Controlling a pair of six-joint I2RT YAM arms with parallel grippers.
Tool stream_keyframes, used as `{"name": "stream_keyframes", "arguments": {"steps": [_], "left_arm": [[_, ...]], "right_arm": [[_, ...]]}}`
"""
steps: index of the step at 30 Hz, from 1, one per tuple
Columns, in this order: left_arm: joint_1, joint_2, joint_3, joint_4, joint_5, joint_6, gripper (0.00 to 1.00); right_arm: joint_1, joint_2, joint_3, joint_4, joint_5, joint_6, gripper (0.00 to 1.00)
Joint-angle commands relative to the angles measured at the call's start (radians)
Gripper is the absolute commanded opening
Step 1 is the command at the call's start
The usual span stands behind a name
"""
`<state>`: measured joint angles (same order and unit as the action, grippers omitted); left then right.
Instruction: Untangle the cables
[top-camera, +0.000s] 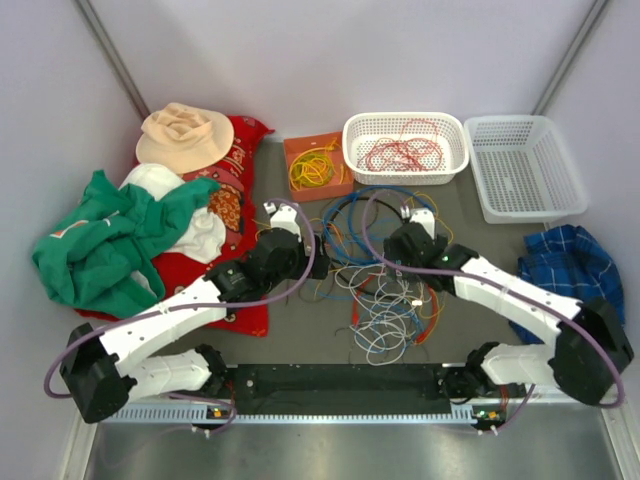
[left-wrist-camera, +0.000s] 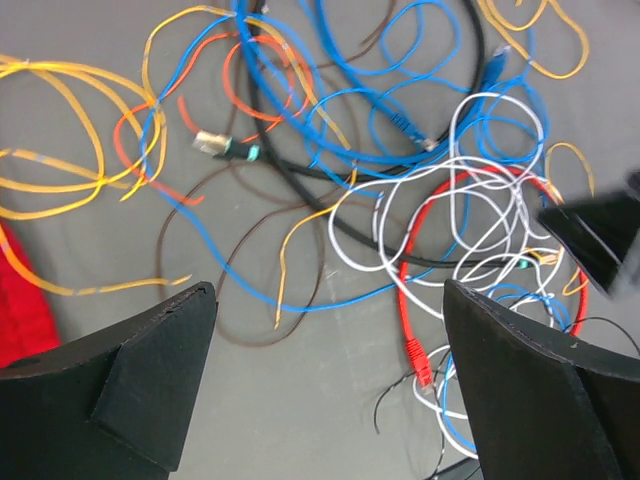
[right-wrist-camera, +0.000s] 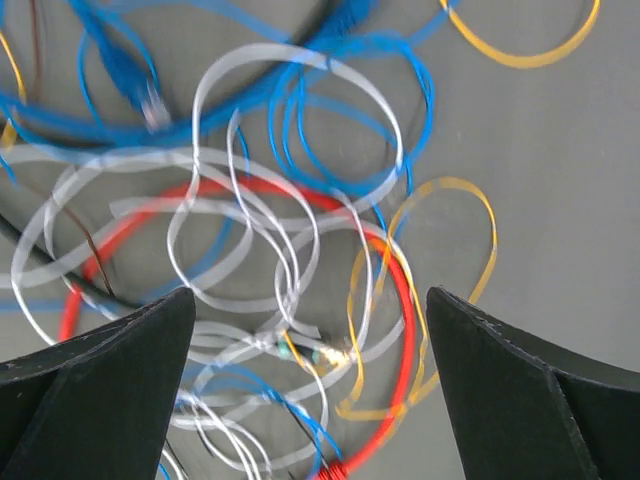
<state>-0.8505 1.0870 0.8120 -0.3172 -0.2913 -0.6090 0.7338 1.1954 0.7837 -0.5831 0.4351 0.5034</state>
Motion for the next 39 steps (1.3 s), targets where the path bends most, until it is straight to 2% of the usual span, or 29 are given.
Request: {"name": "stream_keyframes", "arguments": {"steps": [1, 4, 5, 7, 9, 16, 19, 24, 33, 36, 38, 39], "left_arm": [[0.002, 0.007, -0.010, 0.096, 0.043, 0.031, 0.99], [0.002, -0.009, -0.034, 0.090, 0.047, 0.005, 0.99], [0.002, -0.013, -0.048, 0.090, 0.052, -0.001, 0.99], [0.002, -0.030, -0.060, 0.095, 0.063, -0.014, 0.99], [0.002, -0.039, -0.079, 0.096, 0.064, -0.021, 0.99], [0.002, -0.087, -0.097, 0.073, 0.055, -0.040, 0.99], [0.002, -0.105, -0.099, 0.052, 0.064, -0.046, 0.99], [0.002, -0.145, -0.126, 0.018, 0.061, -0.063, 0.99], [0.002, -0.180, -0.166, 0.024, 0.064, -0.086, 0.99], [0.002, -0.183, -0.166, 0.023, 0.060, -0.080, 0.99], [0.002, -0.185, -0.163, 0.015, 0.058, -0.078, 0.99], [0.002, -0.190, -0.162, 0.013, 0.054, -0.075, 0.99]], "right_arm": [[-0.051, 0.088, 0.127, 0.144, -0.056, -0.029, 0.93], [-0.060, 0.151, 0.147, 0.238, -0.079, -0.040, 0.88], [-0.069, 0.194, 0.172, 0.256, -0.093, -0.039, 0.81], [-0.102, 0.245, 0.219, 0.253, -0.110, -0.016, 0.73], [-0.116, 0.306, 0.242, 0.259, -0.134, -0.002, 0.69], [-0.119, 0.393, 0.271, 0.442, -0.245, -0.015, 0.70], [-0.117, 0.485, 0.356, 0.401, -0.298, -0.051, 0.74], [-0.100, 0.547, 0.361, 0.413, -0.317, -0.083, 0.77], [-0.089, 0.644, 0.353, 0.358, -0.257, -0.065, 0.63], [-0.089, 0.661, 0.362, 0.345, -0.274, -0.065, 0.51], [-0.089, 0.655, 0.355, 0.344, -0.280, -0.065, 0.29], [-0.088, 0.642, 0.348, 0.336, -0.280, -0.065, 0.09]]}}
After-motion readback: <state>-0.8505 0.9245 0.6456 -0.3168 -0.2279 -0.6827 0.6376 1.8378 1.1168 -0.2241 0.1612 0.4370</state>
